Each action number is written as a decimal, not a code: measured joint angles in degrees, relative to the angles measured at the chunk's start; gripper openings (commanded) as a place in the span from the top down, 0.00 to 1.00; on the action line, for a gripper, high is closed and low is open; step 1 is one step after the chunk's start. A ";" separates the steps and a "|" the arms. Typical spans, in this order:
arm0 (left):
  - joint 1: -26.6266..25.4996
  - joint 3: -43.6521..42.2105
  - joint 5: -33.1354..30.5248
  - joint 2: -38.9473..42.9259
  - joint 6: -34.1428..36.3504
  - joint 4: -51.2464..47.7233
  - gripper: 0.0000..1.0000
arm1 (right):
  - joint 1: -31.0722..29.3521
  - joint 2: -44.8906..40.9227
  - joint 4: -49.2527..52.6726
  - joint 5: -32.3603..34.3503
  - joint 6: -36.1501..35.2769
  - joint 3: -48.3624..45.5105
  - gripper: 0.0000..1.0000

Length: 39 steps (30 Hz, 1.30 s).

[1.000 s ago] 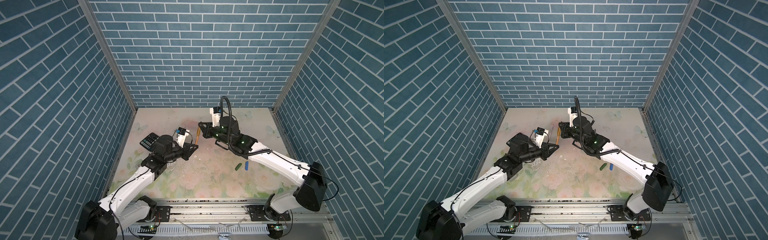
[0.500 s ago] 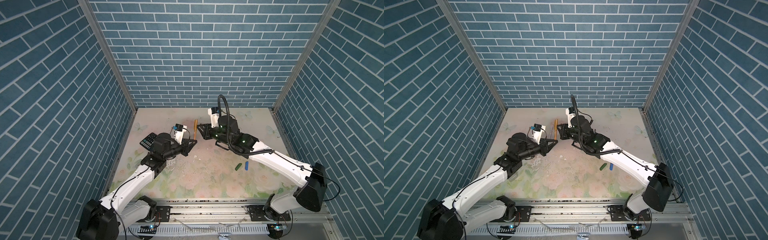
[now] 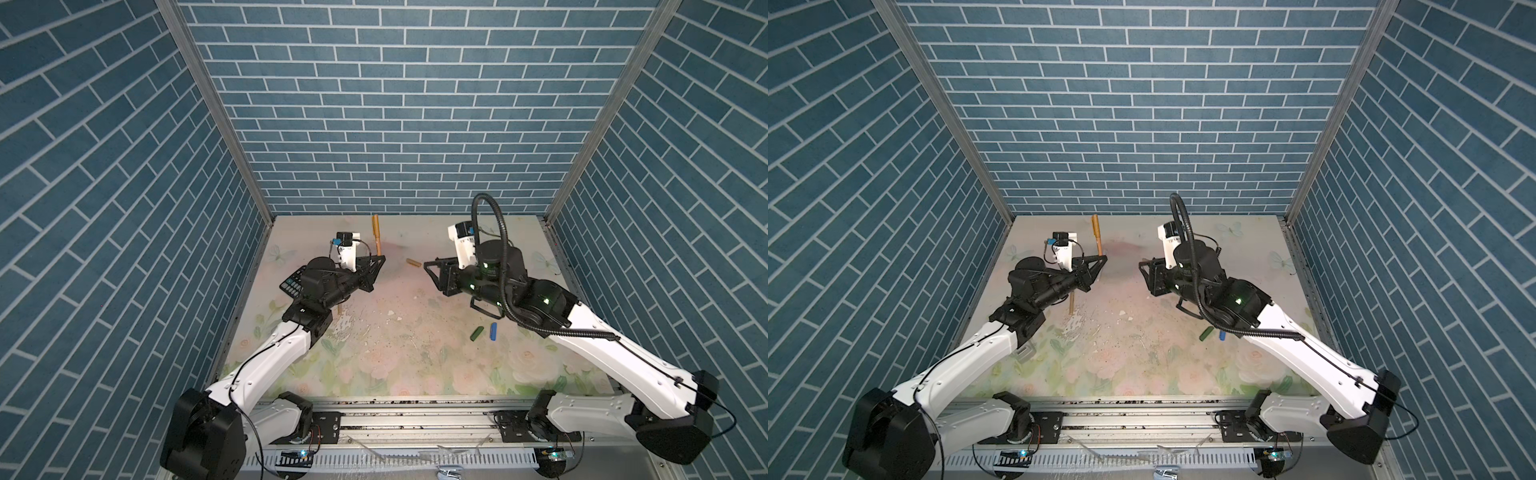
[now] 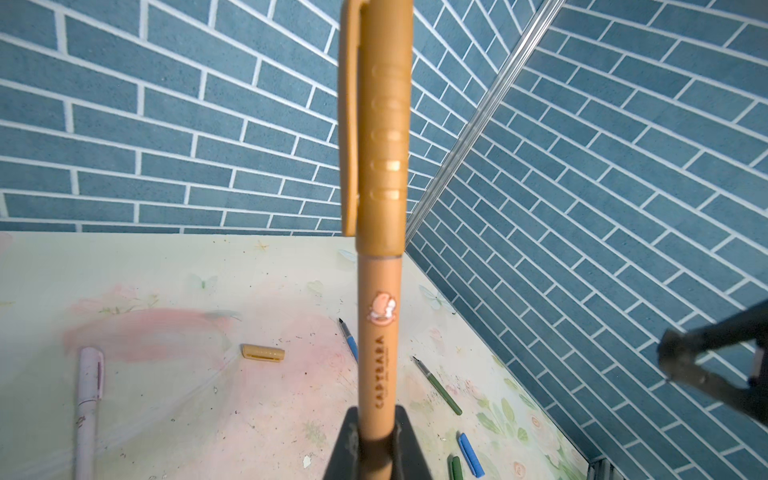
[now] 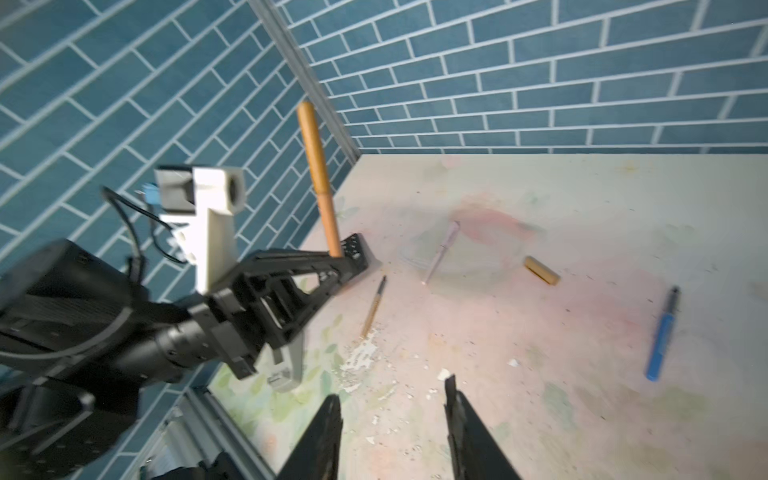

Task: Insert the pens into the pen caps
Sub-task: 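Lower the capped tan pen beside the pink pen and open the left gripper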

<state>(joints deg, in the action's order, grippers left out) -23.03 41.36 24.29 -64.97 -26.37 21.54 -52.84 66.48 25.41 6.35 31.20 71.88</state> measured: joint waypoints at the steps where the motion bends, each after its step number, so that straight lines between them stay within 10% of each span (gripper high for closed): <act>1: -0.04 0.07 -0.17 -0.48 0.04 -0.17 1.00 | 0.17 -1.44 0.87 1.38 0.09 -2.43 0.57; 7: -1.40 2.49 -2.73 -3.98 1.49 -4.87 1.00 | 3.61 -9.29 8.79 8.33 3.74 -16.50 0.36; 16: -2.03 11.04 -10.05 -12.35 3.72 -19.32 1.00 | 13.84 -8.09 21.00 5.49 8.94 -16.31 0.42; 39: -2.03 45.77 -22.75 -53.75 5.16 -49.79 1.00 | 18.03 -9.68 19.12 -1.20 7.34 -20.85 0.43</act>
<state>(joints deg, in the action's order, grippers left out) -25.06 87.13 1.54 -118.72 -21.21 -28.25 -34.81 56.80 44.53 5.15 38.54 51.03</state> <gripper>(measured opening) 0.124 0.576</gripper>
